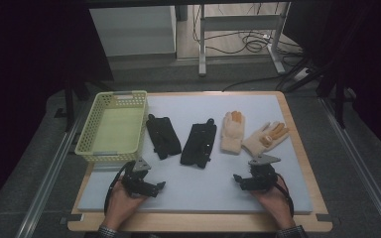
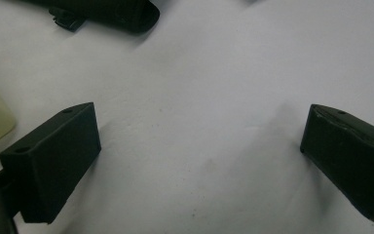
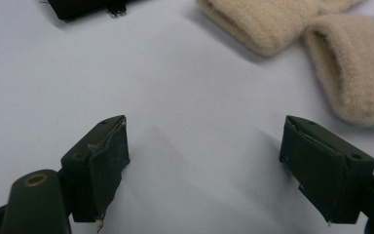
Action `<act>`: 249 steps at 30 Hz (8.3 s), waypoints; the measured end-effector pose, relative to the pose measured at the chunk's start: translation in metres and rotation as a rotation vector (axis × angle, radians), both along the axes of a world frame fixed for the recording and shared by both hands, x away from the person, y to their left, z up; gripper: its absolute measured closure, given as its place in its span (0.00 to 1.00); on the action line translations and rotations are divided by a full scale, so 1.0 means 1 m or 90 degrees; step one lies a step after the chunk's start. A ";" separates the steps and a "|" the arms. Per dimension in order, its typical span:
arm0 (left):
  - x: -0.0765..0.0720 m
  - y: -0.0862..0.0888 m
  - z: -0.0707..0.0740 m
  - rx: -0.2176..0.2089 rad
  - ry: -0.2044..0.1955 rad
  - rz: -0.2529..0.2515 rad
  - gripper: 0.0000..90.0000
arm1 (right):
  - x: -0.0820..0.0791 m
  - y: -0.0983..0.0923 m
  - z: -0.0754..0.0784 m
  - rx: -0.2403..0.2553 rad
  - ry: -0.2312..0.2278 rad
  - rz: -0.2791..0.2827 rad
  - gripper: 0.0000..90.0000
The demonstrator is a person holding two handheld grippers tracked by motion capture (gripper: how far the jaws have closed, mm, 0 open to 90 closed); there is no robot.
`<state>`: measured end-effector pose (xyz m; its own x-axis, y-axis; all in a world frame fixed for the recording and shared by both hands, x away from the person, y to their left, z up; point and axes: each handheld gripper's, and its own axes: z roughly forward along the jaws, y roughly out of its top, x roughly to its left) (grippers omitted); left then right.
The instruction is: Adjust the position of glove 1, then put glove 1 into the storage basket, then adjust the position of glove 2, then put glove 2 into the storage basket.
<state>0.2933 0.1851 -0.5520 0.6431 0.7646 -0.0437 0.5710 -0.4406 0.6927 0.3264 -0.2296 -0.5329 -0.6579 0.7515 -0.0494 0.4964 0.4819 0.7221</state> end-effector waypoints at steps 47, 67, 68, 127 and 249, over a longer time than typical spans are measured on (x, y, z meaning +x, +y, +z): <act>0.000 0.000 0.000 -0.001 -0.002 0.003 0.02 | 0.023 0.041 0.029 0.045 0.020 0.055 0.40; 0.000 0.001 0.000 0.001 -0.001 0.001 0.02 | 0.097 0.131 0.023 0.023 0.050 0.066 0.42; 0.000 0.001 0.000 0.001 -0.001 0.001 0.02 | 0.103 0.137 0.017 0.016 0.053 0.056 0.38; 0.000 0.001 0.000 0.002 0.000 0.000 0.02 | 0.103 0.198 0.044 0.030 0.042 0.195 0.77; 0.000 0.000 0.000 -0.001 -0.001 0.003 0.02 | 0.060 0.123 0.032 0.002 0.059 0.084 0.98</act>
